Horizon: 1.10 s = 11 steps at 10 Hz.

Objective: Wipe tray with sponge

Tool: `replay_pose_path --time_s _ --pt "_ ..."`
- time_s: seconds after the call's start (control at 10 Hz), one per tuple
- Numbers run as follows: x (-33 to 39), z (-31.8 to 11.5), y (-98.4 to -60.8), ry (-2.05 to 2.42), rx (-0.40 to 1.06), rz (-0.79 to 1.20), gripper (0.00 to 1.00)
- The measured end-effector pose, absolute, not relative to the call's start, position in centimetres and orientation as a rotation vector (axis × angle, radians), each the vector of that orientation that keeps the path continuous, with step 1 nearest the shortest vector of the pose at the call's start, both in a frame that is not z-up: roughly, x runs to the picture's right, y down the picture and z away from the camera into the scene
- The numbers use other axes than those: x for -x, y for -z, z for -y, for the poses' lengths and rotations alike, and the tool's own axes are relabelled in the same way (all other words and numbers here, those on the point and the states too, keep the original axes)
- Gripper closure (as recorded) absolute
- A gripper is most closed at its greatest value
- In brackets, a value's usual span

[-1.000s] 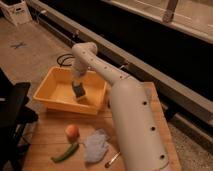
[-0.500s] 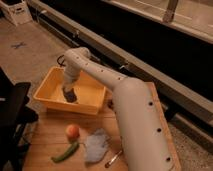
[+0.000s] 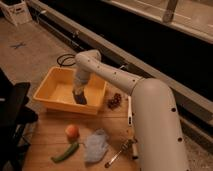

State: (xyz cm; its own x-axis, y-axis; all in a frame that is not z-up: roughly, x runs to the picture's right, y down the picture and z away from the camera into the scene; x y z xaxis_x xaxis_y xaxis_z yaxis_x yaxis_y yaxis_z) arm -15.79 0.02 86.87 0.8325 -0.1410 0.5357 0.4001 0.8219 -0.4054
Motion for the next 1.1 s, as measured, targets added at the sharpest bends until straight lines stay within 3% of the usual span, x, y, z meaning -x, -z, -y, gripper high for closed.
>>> replay_pose_path --time_s 0.5,1.1 --pt "17.4 4.8 -90.6 0.325 0.503 0.495 1.00" --pt "23.8 1.6 -87.2 0.433 0.507 0.583 1.00"
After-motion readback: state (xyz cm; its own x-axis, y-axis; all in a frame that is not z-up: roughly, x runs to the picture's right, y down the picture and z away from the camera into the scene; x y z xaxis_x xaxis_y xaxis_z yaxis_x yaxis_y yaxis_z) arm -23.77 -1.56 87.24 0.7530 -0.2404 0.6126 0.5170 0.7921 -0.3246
